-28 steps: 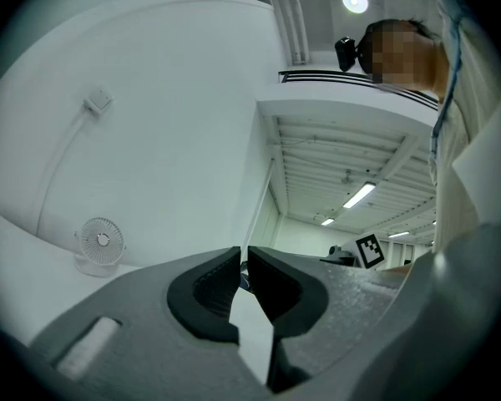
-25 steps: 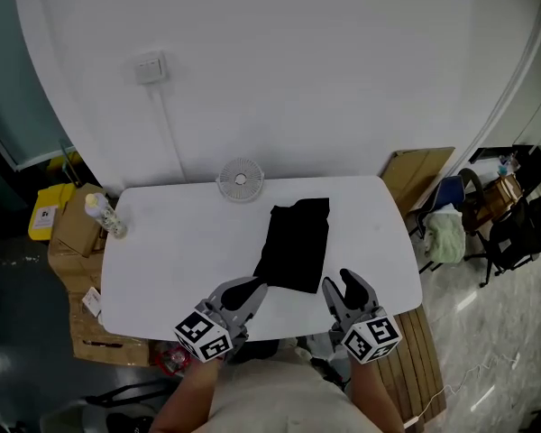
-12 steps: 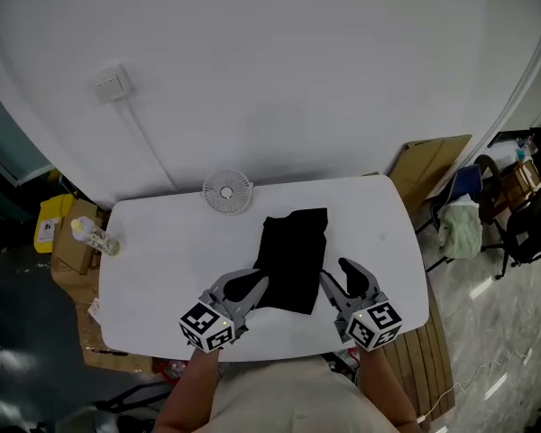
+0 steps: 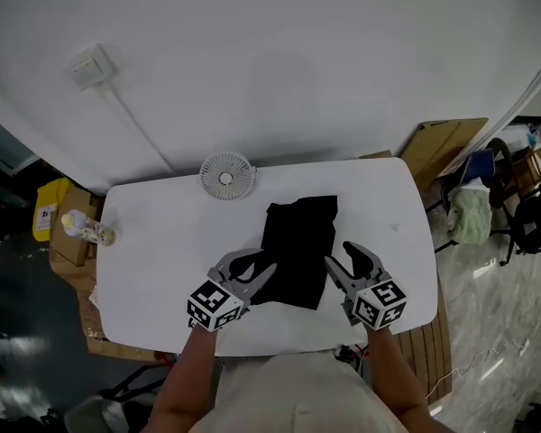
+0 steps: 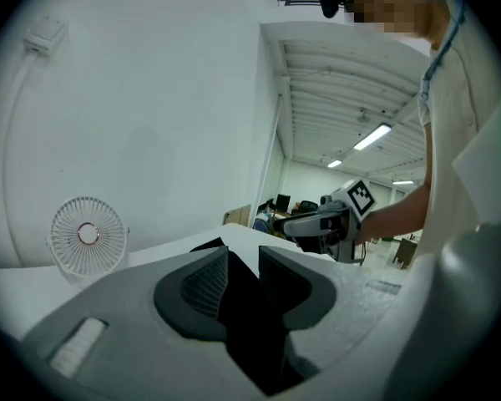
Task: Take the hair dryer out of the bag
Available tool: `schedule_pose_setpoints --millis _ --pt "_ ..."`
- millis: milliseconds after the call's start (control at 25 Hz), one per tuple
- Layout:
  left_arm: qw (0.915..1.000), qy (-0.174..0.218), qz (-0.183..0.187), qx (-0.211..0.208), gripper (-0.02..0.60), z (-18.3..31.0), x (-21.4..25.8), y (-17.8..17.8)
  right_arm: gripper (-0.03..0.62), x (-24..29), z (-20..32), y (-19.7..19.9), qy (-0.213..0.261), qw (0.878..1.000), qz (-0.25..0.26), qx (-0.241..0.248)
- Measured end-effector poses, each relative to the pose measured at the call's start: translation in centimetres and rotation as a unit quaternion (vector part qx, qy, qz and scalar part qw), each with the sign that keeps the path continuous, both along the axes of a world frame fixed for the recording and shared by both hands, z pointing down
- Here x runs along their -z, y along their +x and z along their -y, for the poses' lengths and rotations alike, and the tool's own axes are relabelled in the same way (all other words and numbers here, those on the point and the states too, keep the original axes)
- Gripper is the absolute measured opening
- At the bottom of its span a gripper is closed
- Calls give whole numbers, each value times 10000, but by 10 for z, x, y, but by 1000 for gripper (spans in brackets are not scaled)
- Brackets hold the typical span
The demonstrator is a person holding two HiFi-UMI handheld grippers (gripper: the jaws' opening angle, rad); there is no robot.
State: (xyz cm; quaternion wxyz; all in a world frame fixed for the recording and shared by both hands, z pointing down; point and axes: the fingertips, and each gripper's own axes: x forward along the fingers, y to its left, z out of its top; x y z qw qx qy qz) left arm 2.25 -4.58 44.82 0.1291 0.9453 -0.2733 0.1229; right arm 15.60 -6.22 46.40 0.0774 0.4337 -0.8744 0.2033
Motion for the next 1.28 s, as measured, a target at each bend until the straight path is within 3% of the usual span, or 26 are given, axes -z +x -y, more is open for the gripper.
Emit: schedule_pose_setpoints --millis 200,360,560,760,880,1080,1280 --pt "9969 -461 543 -332 129 -6 -44 -21 229 -36 -7 -24 -378 9985 -282 284" --pt "9905 -965 890 -399 129 -20 -83 -41 229 -72 -20 -30 -916 9954 -263 95" --pt "9843 -1450 975 -263 129 -23 -115 -56 229 -101 -36 -35 -1433 9893 -194 183" --pt "9821 -1640 932 -16 129 -3 -131 -59 229 -118 -29 -65 -1596 9850 -413 520" --pt "9813 -1676 939 111 127 12 -134 -58 229 -125 -8 -56 -1677 9835 -651 187" --pt "9814 -1724 809 234 120 35 -135 -53 229 -122 23 -4 -1755 9775 -783 -864" --pt "9775 -1951 706 383 95 60 -147 -44 229 -131 44 24 -1964 9727 -498 -1136"
